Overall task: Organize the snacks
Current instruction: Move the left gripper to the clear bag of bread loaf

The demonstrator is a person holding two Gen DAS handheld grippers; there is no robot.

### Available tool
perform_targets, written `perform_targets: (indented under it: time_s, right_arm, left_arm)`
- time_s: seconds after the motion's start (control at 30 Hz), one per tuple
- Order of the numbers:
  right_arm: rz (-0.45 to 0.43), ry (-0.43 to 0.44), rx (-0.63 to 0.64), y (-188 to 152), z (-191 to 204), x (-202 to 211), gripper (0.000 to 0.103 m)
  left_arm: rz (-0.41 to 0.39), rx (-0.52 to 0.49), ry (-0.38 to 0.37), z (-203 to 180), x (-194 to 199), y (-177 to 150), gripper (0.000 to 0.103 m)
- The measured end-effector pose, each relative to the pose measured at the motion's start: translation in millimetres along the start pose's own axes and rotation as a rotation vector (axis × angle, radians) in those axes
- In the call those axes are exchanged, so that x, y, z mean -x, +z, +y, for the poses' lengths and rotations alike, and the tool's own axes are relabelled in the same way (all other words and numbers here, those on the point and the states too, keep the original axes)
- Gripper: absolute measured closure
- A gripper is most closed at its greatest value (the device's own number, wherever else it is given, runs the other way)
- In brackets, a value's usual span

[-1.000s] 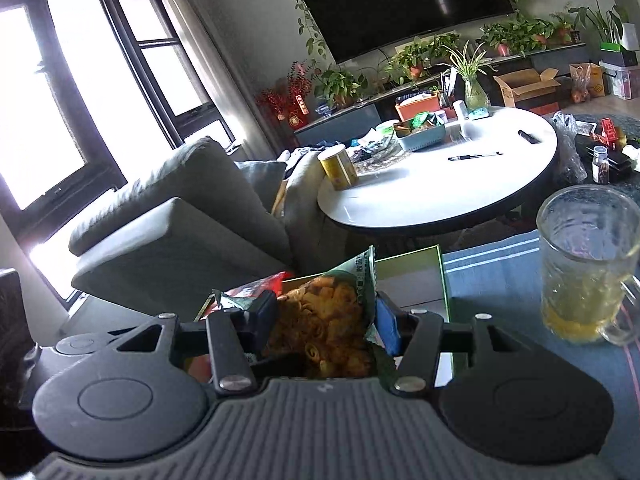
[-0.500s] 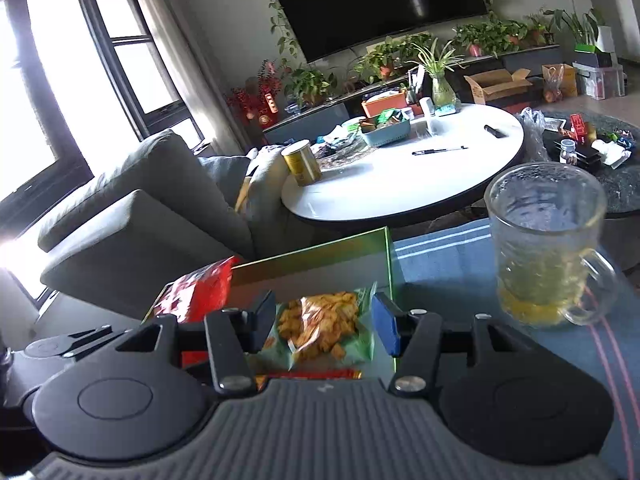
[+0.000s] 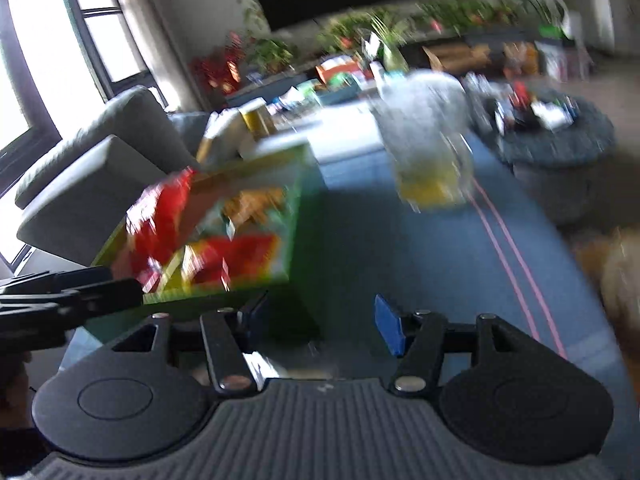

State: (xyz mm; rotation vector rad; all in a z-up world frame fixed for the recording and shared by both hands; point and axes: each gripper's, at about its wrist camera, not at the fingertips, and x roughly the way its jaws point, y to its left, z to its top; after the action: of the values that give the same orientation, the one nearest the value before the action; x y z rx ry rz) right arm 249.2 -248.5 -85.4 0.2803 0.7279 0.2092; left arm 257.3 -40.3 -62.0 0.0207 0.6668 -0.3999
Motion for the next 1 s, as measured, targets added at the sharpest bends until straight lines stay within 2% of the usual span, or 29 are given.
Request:
perform_targets:
  time_s: [0.13,0.27,0.47,0.57,0.67,0.77,0.83,0.93,1.0]
  right_arm:
    - [0.034,0.001,-0.028,-14.5,-2.3,2.5,0.046]
    - [0.046,0.02,-0.035,-18.9,1.6,6.5,0.044]
    - [0.061,0.045,-0.024,-25.4,2.7,7.0,0.044]
    - [0.062,0.056,-0.027,-30.0,-0.5,8.9,0.044]
    - [0.064,0.062,-0.028,-31.4,-0.8,9.9,0.044]
    - [0.068,0.062,-0.027,-31.5,1.0,10.0,0.044]
    - [0.073,0.059,-0.026,-32.1,1.7,10.0,0.044]
    - [0.089,0.054,-0.026,-32.7,2.9,11.7,0.044]
    - [0.102,0.05,-0.03,-32.1,2.3,12.4,0.044]
  left_arm:
    - [0.045,-0.054,-0.016,-18.7,-5.8,-13.6,0.03]
    - [0.094,-0.143,0.021,-35.9,-14.8,-25.1,0.029]
    - [0.176,-0.256,0.144,-40.7,-24.2,-42.8,0.029]
    - [0.212,-0.243,0.203,-26.7,-21.9,-49.8,0.03]
    - [0.203,-0.166,0.21,-13.1,-9.9,-47.8,0.03]
    - [0.141,-0.096,0.147,-12.6,6.1,-40.0,0.03]
    - [0.106,-0.073,0.056,-18.4,13.8,-34.6,0.029]
    - [0.119,-0.088,-0.074,-33.4,13.0,-33.7,0.029]
    - [0.144,-0.111,-0.109,-41.4,7.9,-39.1,0.029]
